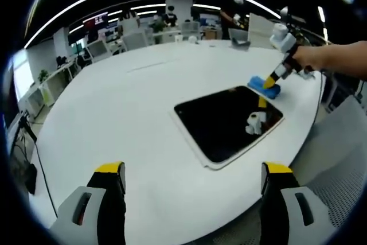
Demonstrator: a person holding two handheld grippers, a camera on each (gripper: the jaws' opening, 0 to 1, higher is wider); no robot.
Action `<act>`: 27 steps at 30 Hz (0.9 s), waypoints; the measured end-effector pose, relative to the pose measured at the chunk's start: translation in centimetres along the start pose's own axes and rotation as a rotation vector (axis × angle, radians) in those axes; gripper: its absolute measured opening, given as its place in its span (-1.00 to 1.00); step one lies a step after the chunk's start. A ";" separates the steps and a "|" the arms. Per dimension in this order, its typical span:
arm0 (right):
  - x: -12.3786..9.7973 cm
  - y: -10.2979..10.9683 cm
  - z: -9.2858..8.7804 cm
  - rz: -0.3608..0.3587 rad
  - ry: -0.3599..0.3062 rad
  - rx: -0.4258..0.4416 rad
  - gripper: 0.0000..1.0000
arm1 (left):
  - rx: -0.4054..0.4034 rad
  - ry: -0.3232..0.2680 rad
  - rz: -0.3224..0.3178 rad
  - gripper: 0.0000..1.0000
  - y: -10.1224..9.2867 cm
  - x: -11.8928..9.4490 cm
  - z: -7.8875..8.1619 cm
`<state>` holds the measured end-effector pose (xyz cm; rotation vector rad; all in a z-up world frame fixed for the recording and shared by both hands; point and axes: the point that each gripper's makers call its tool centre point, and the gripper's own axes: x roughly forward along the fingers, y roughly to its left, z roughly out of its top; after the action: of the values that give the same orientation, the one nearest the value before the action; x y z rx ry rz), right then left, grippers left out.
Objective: Wipe the mirror surface with the cleaning cloth until all visible marks leave the cleaned area.
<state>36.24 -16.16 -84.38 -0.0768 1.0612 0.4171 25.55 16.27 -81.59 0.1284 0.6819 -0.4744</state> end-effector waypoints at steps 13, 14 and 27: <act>-6.3 4.5 -0.8 0.077 -0.408 -0.098 0.79 | -0.024 -0.003 -0.020 0.98 -0.3 0.0 -0.1; -6.6 5.0 -1.1 0.093 -0.420 -0.103 0.83 | -0.030 -0.013 -0.017 0.98 -0.3 0.0 0.1; -7.7 5.8 -4.7 0.056 -0.432 -0.118 0.99 | 0.000 -0.042 0.003 0.98 0.0 -0.2 0.8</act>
<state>26.96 -14.33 -79.26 -0.0587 0.6143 0.5195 25.87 16.15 -80.88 0.1188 0.6402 -0.4724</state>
